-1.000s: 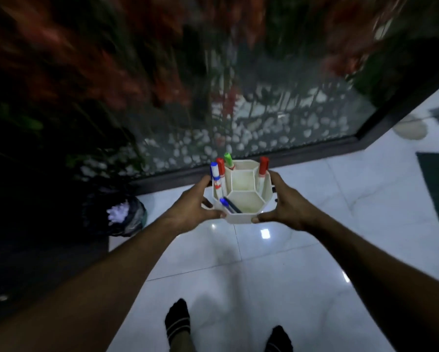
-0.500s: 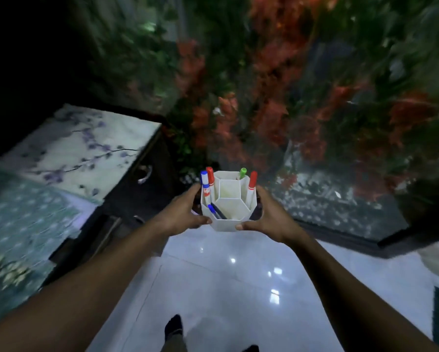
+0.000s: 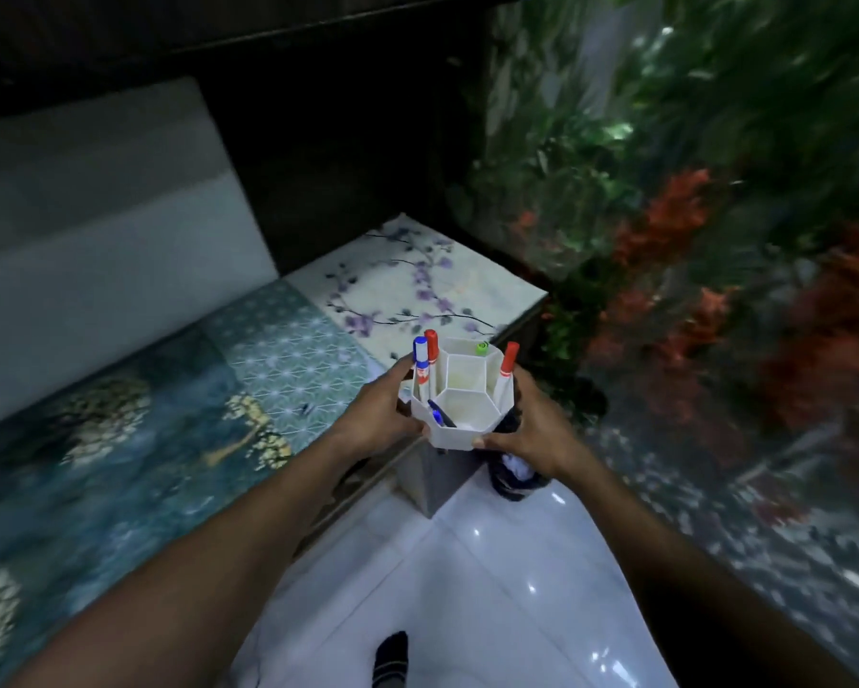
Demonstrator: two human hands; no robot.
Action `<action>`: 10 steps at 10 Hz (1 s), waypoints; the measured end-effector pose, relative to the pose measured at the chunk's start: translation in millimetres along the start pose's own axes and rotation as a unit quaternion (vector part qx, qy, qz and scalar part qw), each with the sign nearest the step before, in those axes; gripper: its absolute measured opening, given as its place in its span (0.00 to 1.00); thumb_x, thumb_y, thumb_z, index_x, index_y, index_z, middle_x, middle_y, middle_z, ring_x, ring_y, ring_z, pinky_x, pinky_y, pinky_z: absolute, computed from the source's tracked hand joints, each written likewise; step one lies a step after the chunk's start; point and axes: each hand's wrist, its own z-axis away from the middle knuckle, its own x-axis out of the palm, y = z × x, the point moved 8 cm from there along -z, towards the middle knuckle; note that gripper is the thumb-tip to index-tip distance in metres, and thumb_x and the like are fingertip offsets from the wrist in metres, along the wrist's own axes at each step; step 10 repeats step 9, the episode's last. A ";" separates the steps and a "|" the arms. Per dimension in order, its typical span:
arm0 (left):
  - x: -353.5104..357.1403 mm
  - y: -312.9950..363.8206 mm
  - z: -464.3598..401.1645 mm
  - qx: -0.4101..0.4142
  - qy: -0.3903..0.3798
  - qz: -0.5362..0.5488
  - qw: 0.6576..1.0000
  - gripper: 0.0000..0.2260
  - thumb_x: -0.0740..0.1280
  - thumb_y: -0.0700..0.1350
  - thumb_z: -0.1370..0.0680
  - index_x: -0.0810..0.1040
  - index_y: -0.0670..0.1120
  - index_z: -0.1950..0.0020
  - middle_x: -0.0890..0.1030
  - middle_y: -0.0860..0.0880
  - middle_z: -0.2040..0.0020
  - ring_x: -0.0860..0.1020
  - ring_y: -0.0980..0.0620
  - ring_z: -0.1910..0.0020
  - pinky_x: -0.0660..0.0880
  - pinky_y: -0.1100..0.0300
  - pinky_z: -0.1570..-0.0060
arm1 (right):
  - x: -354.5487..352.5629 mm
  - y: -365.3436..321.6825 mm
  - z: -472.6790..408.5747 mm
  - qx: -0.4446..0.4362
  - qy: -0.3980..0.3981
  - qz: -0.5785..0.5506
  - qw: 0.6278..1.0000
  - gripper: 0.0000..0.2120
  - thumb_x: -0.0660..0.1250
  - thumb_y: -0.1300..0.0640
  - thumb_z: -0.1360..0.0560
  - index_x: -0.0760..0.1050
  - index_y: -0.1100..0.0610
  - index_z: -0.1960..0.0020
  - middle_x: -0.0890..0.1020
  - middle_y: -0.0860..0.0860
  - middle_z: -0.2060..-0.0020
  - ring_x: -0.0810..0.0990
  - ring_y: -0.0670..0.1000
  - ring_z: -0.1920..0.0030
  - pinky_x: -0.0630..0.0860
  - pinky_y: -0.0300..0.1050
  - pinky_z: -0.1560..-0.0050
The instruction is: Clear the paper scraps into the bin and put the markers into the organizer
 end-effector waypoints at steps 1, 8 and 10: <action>-46.2 -56.0 -19.5 -0.052 0.058 0.014 0.997 0.40 0.73 0.37 0.29 0.61 0.63 0.24 0.80 0.55 0.39 0.83 0.59 0.62 0.79 0.59 0.57 | 55.3 -8.5 -60.5 0.015 -0.022 -0.013 1.000 0.53 0.83 0.48 0.43 0.58 0.39 0.25 0.75 0.42 0.32 0.76 0.47 0.35 0.77 0.50 0.37; -93.4 -249.1 -113.5 -0.190 0.063 0.070 0.977 0.43 0.73 0.39 0.28 0.54 0.65 0.23 0.79 0.55 0.39 0.80 0.48 0.44 0.79 0.48 0.44 | 221.5 20.0 -203.5 0.083 -0.053 0.007 0.995 0.58 0.81 0.55 0.39 0.48 0.46 0.20 0.76 0.50 0.30 0.78 0.55 0.35 0.77 0.59 0.39; -87.7 -250.1 -107.7 -0.190 0.081 0.130 0.970 0.45 0.76 0.44 0.31 0.52 0.63 0.23 0.78 0.56 0.36 0.79 0.47 0.39 0.78 0.47 0.41 | 221.2 18.4 -200.4 0.089 -0.058 0.014 0.994 0.52 0.79 0.53 0.35 0.51 0.51 0.21 0.79 0.52 0.34 0.80 0.56 0.38 0.78 0.55 0.40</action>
